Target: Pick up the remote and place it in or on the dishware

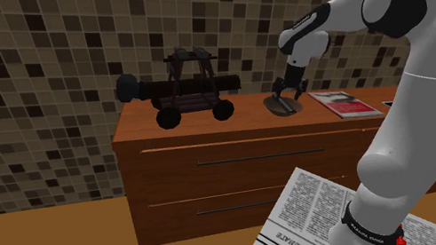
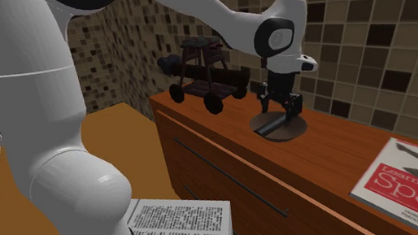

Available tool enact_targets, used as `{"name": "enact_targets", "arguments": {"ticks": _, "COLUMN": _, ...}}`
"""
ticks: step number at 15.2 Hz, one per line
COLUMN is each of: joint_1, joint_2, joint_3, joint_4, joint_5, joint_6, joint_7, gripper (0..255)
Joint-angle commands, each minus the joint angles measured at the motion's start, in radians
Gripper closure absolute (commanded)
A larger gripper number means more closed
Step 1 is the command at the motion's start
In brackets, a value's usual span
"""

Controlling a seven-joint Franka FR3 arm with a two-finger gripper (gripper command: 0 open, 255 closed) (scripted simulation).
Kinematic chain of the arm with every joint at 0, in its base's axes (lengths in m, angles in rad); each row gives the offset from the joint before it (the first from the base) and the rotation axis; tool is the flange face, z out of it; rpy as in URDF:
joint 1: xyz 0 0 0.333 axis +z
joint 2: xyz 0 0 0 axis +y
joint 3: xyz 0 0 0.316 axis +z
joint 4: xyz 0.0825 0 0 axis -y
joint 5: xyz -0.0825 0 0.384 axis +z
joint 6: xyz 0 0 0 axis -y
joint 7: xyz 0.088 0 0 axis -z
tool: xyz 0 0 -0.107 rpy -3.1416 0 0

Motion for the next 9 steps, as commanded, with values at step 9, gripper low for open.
{"name": "enact_targets", "arguments": {"ticks": 9, "joint_1": 0.002, "joint_2": -0.035, "joint_3": -0.003, "joint_4": 0.046, "joint_5": -0.022, "joint_6": -0.078, "joint_7": 0.018, "gripper": 0}}
